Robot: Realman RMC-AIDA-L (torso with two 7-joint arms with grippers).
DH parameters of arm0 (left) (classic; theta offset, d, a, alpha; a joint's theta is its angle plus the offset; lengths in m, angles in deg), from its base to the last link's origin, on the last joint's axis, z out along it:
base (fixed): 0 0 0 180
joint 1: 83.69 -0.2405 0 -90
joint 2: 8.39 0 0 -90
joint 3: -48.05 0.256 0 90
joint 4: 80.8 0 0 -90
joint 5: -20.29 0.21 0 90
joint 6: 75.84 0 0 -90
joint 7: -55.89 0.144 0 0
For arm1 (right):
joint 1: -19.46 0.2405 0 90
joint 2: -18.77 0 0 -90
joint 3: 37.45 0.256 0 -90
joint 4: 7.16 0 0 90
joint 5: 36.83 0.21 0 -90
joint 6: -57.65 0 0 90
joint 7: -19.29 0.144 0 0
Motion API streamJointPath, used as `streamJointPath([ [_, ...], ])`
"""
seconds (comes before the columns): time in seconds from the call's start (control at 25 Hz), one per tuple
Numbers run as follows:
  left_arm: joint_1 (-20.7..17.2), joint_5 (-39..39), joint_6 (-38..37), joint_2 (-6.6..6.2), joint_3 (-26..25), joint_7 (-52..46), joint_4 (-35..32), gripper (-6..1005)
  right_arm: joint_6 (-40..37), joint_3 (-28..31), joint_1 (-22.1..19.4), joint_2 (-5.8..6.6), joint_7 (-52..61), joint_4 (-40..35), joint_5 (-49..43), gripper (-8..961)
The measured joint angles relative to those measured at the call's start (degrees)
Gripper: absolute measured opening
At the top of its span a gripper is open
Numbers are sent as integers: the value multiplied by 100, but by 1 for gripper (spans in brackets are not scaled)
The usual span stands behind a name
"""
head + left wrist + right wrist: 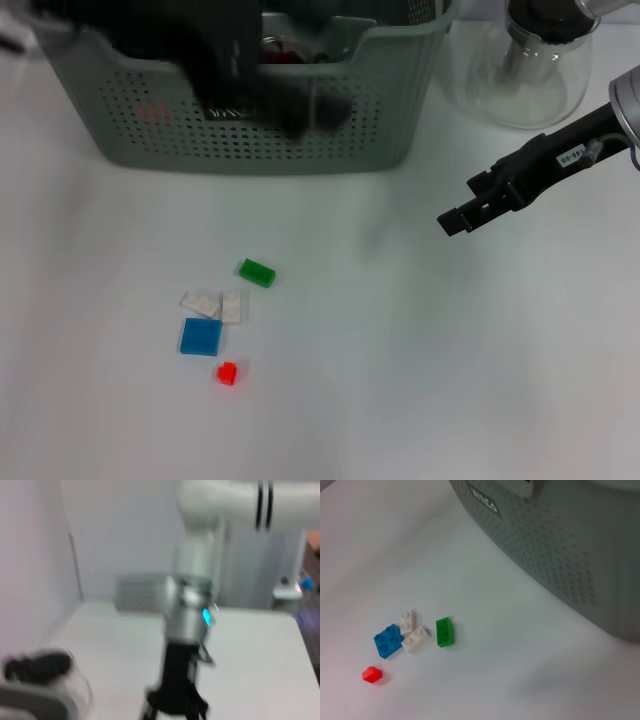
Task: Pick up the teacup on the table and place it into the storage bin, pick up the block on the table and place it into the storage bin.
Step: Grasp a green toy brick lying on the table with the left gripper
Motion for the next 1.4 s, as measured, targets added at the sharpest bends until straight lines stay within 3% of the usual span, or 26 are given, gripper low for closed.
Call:
streamJointPath([
  [0.2,-192,1153,43,262,794,-150,43,818,9,1,-14,3,18,12,0,927],
  [0.32,-196,2167,243,494,1247,-295,325,817,12,2,-34,8,23,25,-2,927],
  [0.4,-196,2536,531,546,1538,-511,582,817,25,1,-43,2,22,32,-1,928],
  [0.64,-51,3229,1617,534,2138,-2013,1422,815,31,-40,-59,-24,12,31,-1,928],
  [0.8,151,3761,1907,533,2347,-2897,1835,814,9,-68,-39,-50,-21,-9,-7,928],
  [1.4,357,4258,2605,566,3178,-4113,2803,796,25,-113,91,-72,-209,-20,-11,928],
])
